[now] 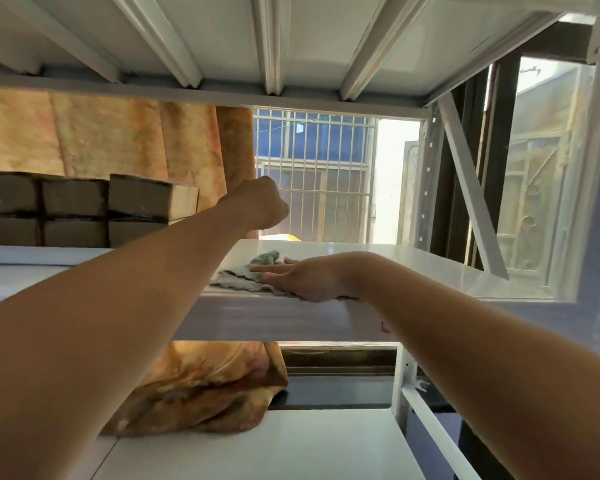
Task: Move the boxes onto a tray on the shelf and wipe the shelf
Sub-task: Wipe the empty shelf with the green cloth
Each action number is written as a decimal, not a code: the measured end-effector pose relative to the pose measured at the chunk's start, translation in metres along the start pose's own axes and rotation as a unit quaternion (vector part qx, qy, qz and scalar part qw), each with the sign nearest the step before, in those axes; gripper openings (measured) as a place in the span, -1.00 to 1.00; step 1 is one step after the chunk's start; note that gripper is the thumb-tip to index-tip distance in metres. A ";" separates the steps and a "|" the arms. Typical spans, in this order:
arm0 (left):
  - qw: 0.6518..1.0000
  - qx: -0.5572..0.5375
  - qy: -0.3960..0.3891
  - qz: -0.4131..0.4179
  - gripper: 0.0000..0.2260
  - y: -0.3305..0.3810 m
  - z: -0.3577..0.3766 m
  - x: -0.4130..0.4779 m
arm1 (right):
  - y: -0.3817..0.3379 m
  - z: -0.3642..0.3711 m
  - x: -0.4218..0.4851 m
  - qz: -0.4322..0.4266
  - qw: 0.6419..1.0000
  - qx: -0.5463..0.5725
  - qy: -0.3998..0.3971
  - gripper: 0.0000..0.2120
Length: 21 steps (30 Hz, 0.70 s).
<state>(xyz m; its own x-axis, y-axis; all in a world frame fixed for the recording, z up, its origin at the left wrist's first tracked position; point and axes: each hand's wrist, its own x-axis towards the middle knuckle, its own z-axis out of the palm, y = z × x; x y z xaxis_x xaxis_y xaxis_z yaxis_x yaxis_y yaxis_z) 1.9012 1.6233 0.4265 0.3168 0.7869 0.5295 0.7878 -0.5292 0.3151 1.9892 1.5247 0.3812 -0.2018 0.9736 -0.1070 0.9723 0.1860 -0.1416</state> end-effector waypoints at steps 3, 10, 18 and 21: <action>1.000 -0.001 0.005 -0.002 -0.81 -0.009 -0.006 -0.009 | -0.031 0.005 0.021 -0.042 0.999 0.009 0.026 -0.56; 0.994 -0.029 -0.081 0.062 -0.80 -0.025 -0.007 -0.024 | -0.065 0.020 0.060 -0.077 0.996 0.041 0.015 -0.47; 0.988 -0.018 -0.123 0.087 -0.79 -0.015 0.006 -0.027 | -0.049 0.020 0.055 -0.038 0.994 0.086 0.058 -0.55; 0.992 -0.035 -0.116 0.043 -0.78 -0.015 0.009 -0.021 | -0.037 0.020 0.045 -0.067 0.994 0.058 0.067 -0.51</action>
<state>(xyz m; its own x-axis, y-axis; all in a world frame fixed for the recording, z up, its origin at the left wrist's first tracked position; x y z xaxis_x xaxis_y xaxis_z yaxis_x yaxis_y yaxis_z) 1.8870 1.6173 0.4035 0.5015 0.7849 0.3639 0.7162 -0.6126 0.3343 1.9414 1.5592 0.3625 -0.3042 0.9512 0.0510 0.9160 0.3068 -0.2586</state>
